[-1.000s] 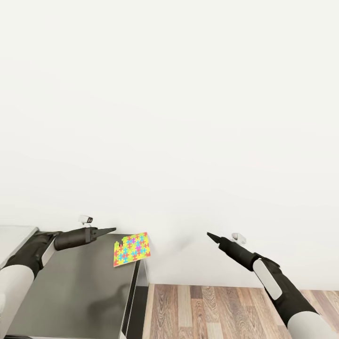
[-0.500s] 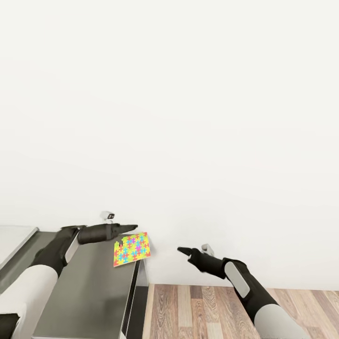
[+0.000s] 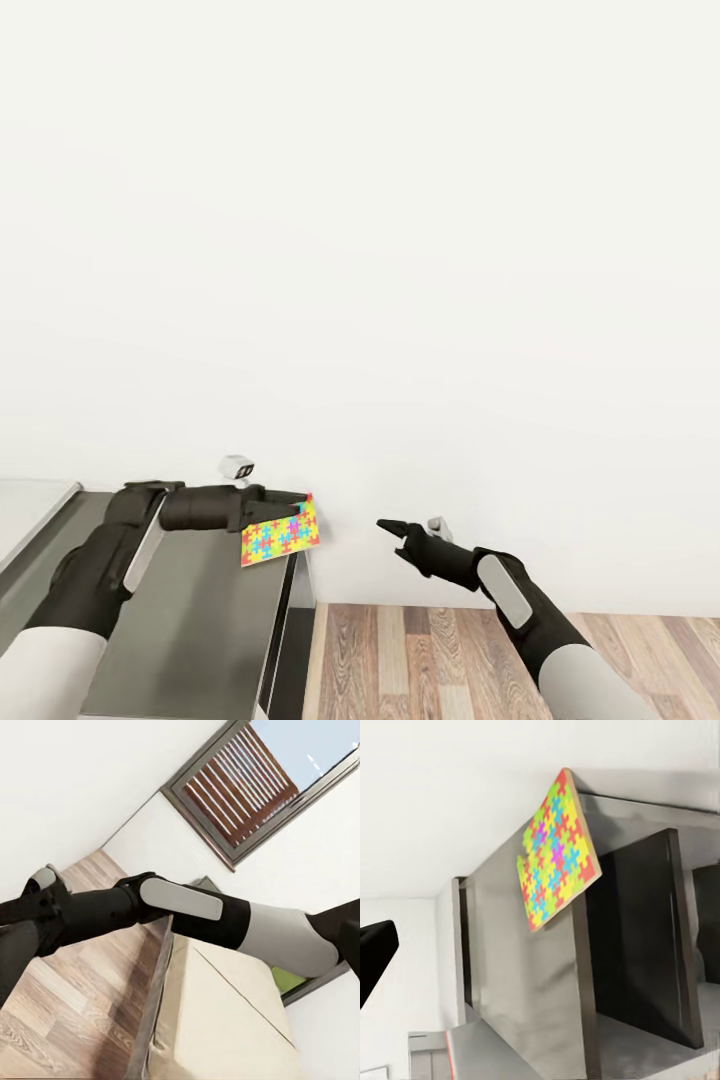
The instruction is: Put all the toys in the child's room - the three board games (two on the bed and one on the table), the two jigsaw puzzles on the table, and the tennis ball on the table - inside the toy box on the table in the child's room.
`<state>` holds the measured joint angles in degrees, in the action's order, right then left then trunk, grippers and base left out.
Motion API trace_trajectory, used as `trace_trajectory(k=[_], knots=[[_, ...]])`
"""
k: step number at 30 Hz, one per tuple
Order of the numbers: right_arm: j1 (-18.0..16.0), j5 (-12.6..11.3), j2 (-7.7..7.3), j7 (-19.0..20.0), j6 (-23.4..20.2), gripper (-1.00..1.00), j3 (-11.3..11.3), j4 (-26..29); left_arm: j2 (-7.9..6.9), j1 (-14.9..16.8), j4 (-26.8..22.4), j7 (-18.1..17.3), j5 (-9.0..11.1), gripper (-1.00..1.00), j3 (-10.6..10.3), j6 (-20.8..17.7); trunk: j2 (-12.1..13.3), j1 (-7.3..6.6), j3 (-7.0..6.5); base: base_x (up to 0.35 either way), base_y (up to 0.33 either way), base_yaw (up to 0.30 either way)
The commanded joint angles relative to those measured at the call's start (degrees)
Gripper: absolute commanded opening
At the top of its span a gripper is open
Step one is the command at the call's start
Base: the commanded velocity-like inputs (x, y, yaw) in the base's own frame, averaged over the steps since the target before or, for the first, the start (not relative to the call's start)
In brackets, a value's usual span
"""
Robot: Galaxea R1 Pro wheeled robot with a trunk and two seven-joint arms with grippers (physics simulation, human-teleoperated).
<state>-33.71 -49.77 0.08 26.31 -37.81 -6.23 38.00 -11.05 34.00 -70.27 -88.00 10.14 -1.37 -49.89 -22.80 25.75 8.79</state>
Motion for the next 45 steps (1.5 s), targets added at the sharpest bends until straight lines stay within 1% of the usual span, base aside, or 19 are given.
trace_trajectory(k=[1, 2, 3, 4, 5, 8, 11, 14, 17, 22, 27, 33, 37, 40, 43, 45], knots=[[-0.04, -1.75, -0.03, 0.19, -0.3, 1.0, 0.03, -0.15, -0.18, -0.1, -0.31, 0.11, 0.25, 1.0, 0.02, -0.82, -0.12, 0.04, 0.12, 0.0, 0.0, 0.0], [-0.04, -2.55, -0.04, 0.28, -0.34, 1.0, 0.04, -0.22, -0.23, -0.14, -0.42, 0.16, 0.27, 1.0, 0.11, -0.89, -0.12, 0.04, 0.12, 0.0, 0.0, 0.0], [-0.04, -4.02, -0.12, 0.47, -0.43, 1.0, 0.05, -0.31, -0.35, -0.21, -0.6, 0.22, 0.28, 1.0, 0.35, -1.06, -0.12, 0.04, 0.12, 0.0, 0.0, 0.0], [-0.04, -4.69, -0.15, 0.58, -0.46, 1.0, 0.06, -0.34, -0.42, -0.24, -0.72, 0.23, 0.31, 1.0, 0.52, -1.21, -0.12, 0.04, 0.12, 0.0, 0.0, 0.0], [-0.04, -5.8, -0.17, 0.89, -0.51, 1.0, 0.06, -0.38, -0.56, -0.27, -0.98, 0.25, 0.36, 1.0, 0.99, -1.65, -0.12, 0.04, 0.12, 0.0, 0.0, 0.0], [-0.04, -7.08, -0.07, 1.33, -0.54, 1.0, 0.07, -0.48, -0.57, -0.31, -1.8, 0.27, 0.49, 1.0, 1.93, -2.92, -0.12, 0.04, 0.12, 0.0, 0.0, 0.0], [-0.04, -7.65, 0.24, 1.56, -0.52, 1.0, 0.07, -0.49, -0.48, -0.33, -2.65, 0.28, 0.41, 1.0, 2.4, -4.19, -0.12, 0.04, 0.12, 0.0, 0.0, 0.0], [-0.04, -7.85, 0.49, 1.73, -0.48, 1.0, 0.04, -0.5, -0.56, -0.33, -2.97, 0.28, 0.36, 1.0, 2.61, -4.87, -0.12, 0.04, 0.12, 0.0, 0.0, 0.0], [-0.04, -7.88, 0.66, 1.76, -0.49, 1.0, -0.02, -0.54, -0.73, -0.34, -3.19, 0.28, 0.35, 1.0, 3.49, -6.17, -0.12, 0.04, 0.12, 0.0, 0.0, 0.0], [-0.04, -8.02, 0.29, 2.06, -0.5, 1.0, 0.11, -0.54, -0.73, -0.34, -3.47, 0.28, 0.32, 1.0, 4.63, -7.95, -2.12, 1.13, 1.02, 0.0, 0.0, 0.0], [-0.04, -7.95, 0.04, 2.1, -0.47, 1.0, 0.15, -0.55, -0.73, -0.34, -3.58, 0.31, 0.29, 1.0, 5.0, -9.2, -4.13, 2.23, 1.92, 0.0, 0.0, 0.0], [-0.04, -7.88, 0.0, 1.74, -0.48, 1.0, 0.2, -0.61, -0.94, -0.34, -3.36, 0.42, 0.15, 1.0, 5.12, -9.52, -6.54, 3.55, 2.99, 0.0, 0.0, 0.0], [-0.04, -7.94, 0.07, 1.89, -0.5, 1.0, 0.23, -0.63, -2.04, -0.4, -3.32, 0.26, 0.24, 1.0, 5.11, -9.62, -8.14, 4.43, 3.71, 0.0, 0.0, 0.0], [-0.04, -7.96, 0.44, 1.84, -0.5, 1.0, 0.09, -0.64, -3.05, -0.48, -3.52, 0.12, 0.45, 1.0, 5.08, -9.81, -9.34, 5.09, 4.25, 0.0, 0.0, 0.0], [-0.04, -7.91, 0.66, 1.56, -0.51, 1.0, -0.16, -0.64, -3.43, -1.23, -3.94, 0.04, 0.61, 1.0, 5.07, -9.91, -10.55, 5.75, 4.79, 0.0, 0.0, 0.0], [-0.04, -7.86, 0.73, 1.47, -0.51, 1.0, -0.29, -0.64, -3.48, -1.72, -5.08, 0.01, 0.68, 1.0, 5.03, -9.94, -11.35, 6.19, 5.15, 0.0, 0.0, 0.0]])
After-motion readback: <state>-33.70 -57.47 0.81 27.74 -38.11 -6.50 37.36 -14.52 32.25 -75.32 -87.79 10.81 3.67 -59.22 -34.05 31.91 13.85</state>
